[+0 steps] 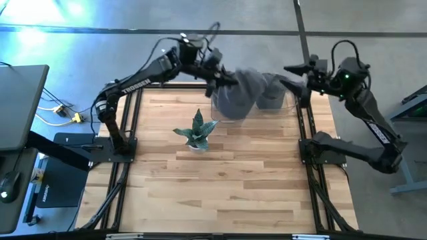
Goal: Pick & Place hat
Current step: Put the gray cap into the right transparent bin
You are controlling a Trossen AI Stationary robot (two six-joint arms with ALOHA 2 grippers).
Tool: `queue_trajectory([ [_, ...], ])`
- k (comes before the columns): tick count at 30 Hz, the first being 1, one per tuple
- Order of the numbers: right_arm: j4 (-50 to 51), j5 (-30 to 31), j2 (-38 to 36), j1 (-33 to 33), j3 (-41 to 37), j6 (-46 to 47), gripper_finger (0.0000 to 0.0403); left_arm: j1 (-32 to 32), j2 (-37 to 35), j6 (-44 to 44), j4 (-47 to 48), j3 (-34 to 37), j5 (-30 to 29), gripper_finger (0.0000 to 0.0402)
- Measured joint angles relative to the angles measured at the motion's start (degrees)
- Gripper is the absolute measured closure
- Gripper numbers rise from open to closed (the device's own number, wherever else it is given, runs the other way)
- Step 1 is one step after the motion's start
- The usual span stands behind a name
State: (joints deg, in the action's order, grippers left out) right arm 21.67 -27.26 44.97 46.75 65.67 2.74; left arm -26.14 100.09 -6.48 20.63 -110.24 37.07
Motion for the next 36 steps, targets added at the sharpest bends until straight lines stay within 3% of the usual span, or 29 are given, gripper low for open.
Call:
queue_trajectory([
  [8, 21.28, -5.54, -0.09, 0.49, -0.06, -6.96, 0.0128, 7.06, 3.03, -0.04, 4.17, 0.13, 1.74, 0.0399],
  [12, 23.15, -13.01, 0.64, 0.48, -0.07, -11.90, 0.0127, 9.80, 4.15, -0.30, 5.23, 0.09, 1.13, 0.0399],
  [18, 23.52, -17.07, 2.48, -3.61, -0.07, -15.09, 0.0128, 12.16, 4.14, 0.23, 4.93, 0.09, -2.35, 0.0399],
  [24, 18.86, -14.74, 4.46, -12.85, -2.47, -12.71, 0.0128, 12.36, 4.14, 0.22, 4.84, 0.09, -5.48, 0.0399],
  [31, 8.14, 5.35, 5.03, -23.02, -9.18, -7.75, 0.0133, 12.34, 4.13, 0.19, 4.86, 0.09, -7.66, 0.0399],
  [36, 6.74, 7.34, 4.98, -26.94, -12.66, -4.67, 0.0162, 12.77, 4.11, -1.29, 4.87, 0.09, -8.71, 0.0399],
])
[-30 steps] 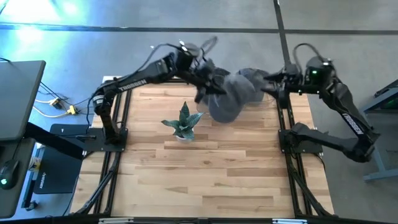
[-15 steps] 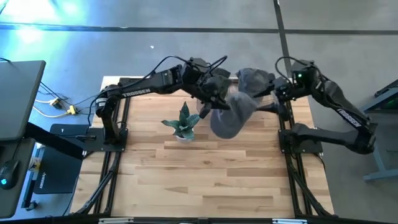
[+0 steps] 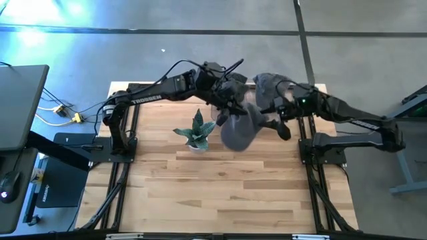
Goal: Pick & Place hat
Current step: Put the gray cap into the right transparent bin
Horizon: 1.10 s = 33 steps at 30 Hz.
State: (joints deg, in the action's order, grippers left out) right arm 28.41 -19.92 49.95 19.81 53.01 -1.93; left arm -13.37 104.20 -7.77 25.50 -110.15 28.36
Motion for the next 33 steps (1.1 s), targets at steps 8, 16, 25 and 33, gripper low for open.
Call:
queue_trajectory([
  [8, 3.37, -5.72, -2.80, -1.29, -0.43, -0.87, 0.0347, 1.16, 0.00, 0.15, 0.04, 0.00, 7.84, 0.0399],
  [16, 7.04, -30.85, -7.17, 0.16, 3.67, 2.54, 0.0366, 1.05, -0.01, -0.80, -2.10, 0.00, 16.46, 0.0387],
  [25, 2.08, -21.61, -6.41, 0.31, 3.83, 5.86, 0.0380, 1.44, 1.92, -4.61, -8.09, -0.11, 16.80, 0.0271],
  [33, 12.38, -10.00, -6.16, 1.30, 0.70, 9.85, 0.0290, 1.81, 1.77, 0.44, -5.29, -0.12, 11.17, 0.0356],
])
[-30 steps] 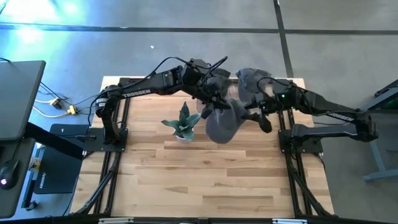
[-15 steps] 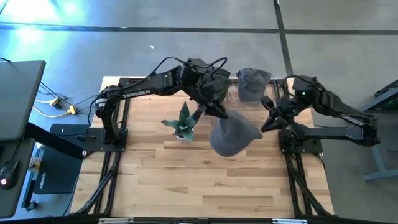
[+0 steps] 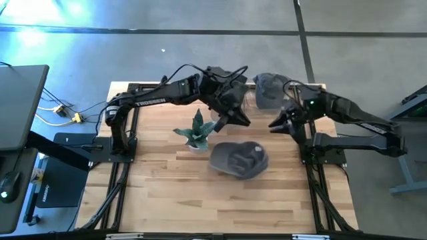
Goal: Pick & Place hat
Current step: Put the gray cap into the right transparent bin
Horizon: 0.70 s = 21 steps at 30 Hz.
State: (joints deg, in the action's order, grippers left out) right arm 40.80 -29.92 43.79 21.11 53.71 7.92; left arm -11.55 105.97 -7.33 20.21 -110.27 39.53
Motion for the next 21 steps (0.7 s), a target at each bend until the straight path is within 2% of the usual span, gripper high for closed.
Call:
queue_trajectory([
  [2, 0.67, -0.43, -0.12, -0.03, -2.21, 0.20, 0.0259, -0.04, 0.15, 0.59, 1.36, 0.03, -2.77, 0.0385],
  [4, 0.78, -0.55, -0.72, -0.14, -4.65, 0.82, 0.0229, -0.04, 0.10, 2.56, 2.61, 0.03, -5.51, 0.0397],
  [9, 0.42, -0.95, -3.34, -1.49, -11.89, -0.03, 0.0179, -0.04, 0.07, 5.63, 6.25, 0.03, -9.82, 0.0382],
  [14, -0.52, -8.08, -3.91, -6.31, -17.79, -5.92, 0.0175, 0.90, 0.07, 2.37, 8.58, 0.03, -10.46, 0.0379],
  [18, -6.03, -3.91, -1.02, -11.39, -17.70, -6.56, 0.0177, 3.48, 0.07, -0.78, 11.79, 0.03, -11.24, 0.0379],
  [21, -11.05, -1.69, 2.77, -15.02, -16.84, -11.51, 0.0177, 5.26, 0.07, -2.35, 12.81, 0.06, -11.61, 0.0379],
])
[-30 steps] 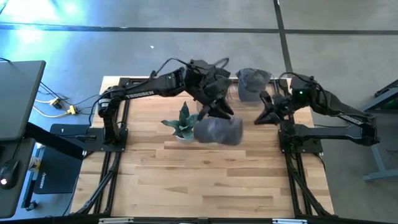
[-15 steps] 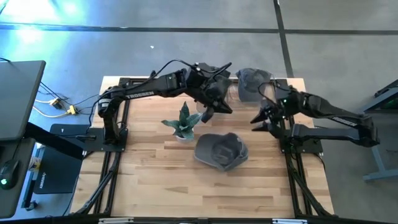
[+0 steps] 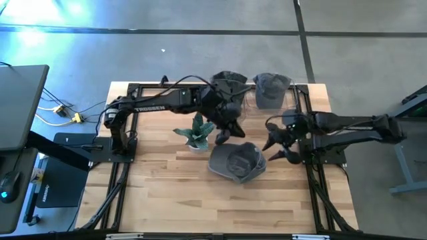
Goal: Pick & Place hat
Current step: Put the gray cap into the right transparent bin
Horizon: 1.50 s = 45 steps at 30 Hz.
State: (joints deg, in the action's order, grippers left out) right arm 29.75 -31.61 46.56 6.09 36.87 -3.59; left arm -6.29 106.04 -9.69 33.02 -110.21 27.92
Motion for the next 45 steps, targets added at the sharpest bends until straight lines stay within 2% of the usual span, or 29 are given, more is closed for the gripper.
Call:
queue_trajectory([
  [5, -0.57, 3.92, 8.69, -5.22, 1.68, -13.62, 0.0185, 2.32, 0.00, -4.69, 0.18, 0.00, 0.02, 0.0379],
  [11, -1.20, 17.70, 18.38, -9.92, 3.24, -27.82, 0.0211, 5.25, -0.59, -5.23, 0.79, 0.04, 0.15, 0.0379],
  [15, 3.53, 16.05, 23.53, -11.58, 5.92, -27.53, 0.0259, 6.81, -0.74, -4.54, 4.29, 0.02, 2.43, 0.0379],
  [18, 11.10, 13.07, 25.78, -13.52, 10.42, -21.35, 0.0325, 8.05, -0.98, -1.93, 7.95, 0.04, 2.10, 0.0383],
  [21, 17.46, 7.80, 26.41, -15.26, 15.99, -11.70, 0.0387, 9.36, -1.09, 0.29, 11.69, 0.04, -1.67, 0.0396],
  [26, 19.73, -3.62, 26.13, -17.72, 24.82, 10.40, 0.0380, 11.01, -1.07, 2.66, 11.41, 0.07, -6.74, 0.0397],
  [30, 19.71, -7.95, 26.13, -19.89, 31.02, 22.77, 0.0397, 11.33, -1.07, 5.16, 10.65, 0.07, -9.24, 0.0397],
  [35, 19.24, -7.56, 24.51, -22.85, 36.52, 31.73, 0.0397, 11.18, -1.07, 7.30, 5.47, 0.07, -9.61, 0.0397],
  [38, 19.04, -2.88, 22.59, -24.60, 38.58, 33.88, 0.0396, 11.16, -1.07, 9.15, 0.25, 0.07, -8.97, 0.0396],
  [42, 18.06, 2.51, 20.04, -25.93, 39.86, 36.46, 0.0399, 10.91, 0.79, 11.87, -8.56, -0.14, -0.72, 0.0387],
  [45, 15.44, 5.89, 18.31, -26.46, 39.93, 37.09, 0.0397, 10.42, 2.55, 8.70, -12.10, 0.34, 4.62, 0.0351],
])
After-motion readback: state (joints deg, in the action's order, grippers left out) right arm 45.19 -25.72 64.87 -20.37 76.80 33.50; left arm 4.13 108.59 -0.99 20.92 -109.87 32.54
